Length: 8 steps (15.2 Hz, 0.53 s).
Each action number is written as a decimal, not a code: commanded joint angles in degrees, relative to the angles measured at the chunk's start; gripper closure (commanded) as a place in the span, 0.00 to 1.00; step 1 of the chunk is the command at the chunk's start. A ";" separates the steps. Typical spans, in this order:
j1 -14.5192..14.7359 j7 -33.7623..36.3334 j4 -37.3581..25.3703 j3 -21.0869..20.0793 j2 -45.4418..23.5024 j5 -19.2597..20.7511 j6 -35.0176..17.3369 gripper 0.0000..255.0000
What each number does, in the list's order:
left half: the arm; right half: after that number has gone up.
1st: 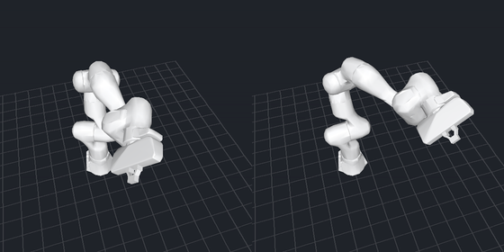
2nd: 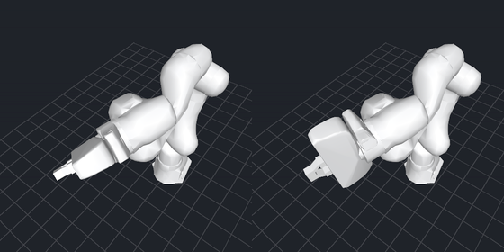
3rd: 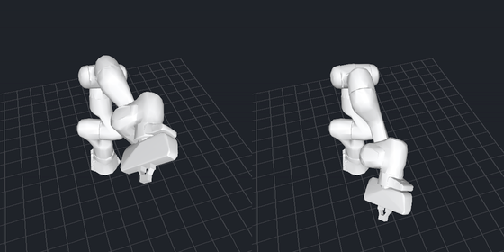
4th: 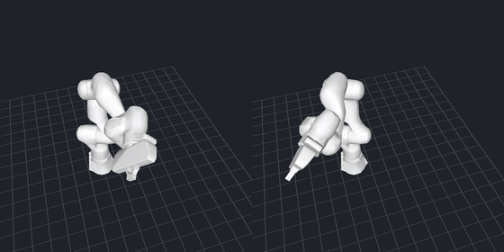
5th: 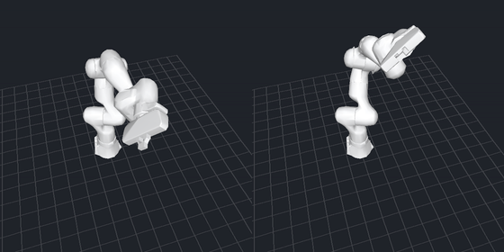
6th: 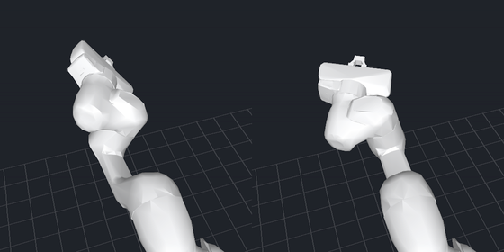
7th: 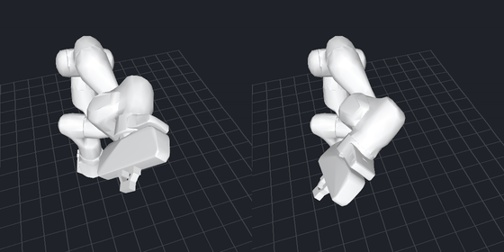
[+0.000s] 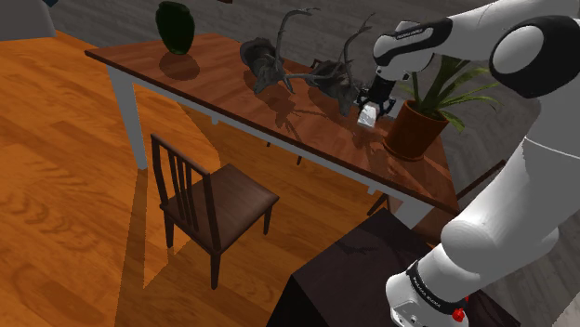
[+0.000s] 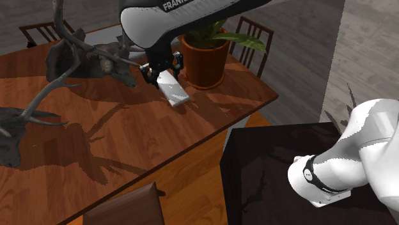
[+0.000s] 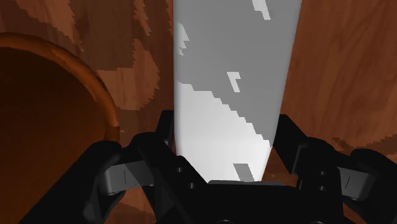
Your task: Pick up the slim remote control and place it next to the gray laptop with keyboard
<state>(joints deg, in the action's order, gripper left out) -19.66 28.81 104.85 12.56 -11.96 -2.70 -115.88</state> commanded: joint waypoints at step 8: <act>-7.71 -9.13 -23.83 1.76 -16.53 -4.16 7.83 1.00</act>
<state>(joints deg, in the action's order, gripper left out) -26.58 20.41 83.59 14.30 -26.42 -6.40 -108.65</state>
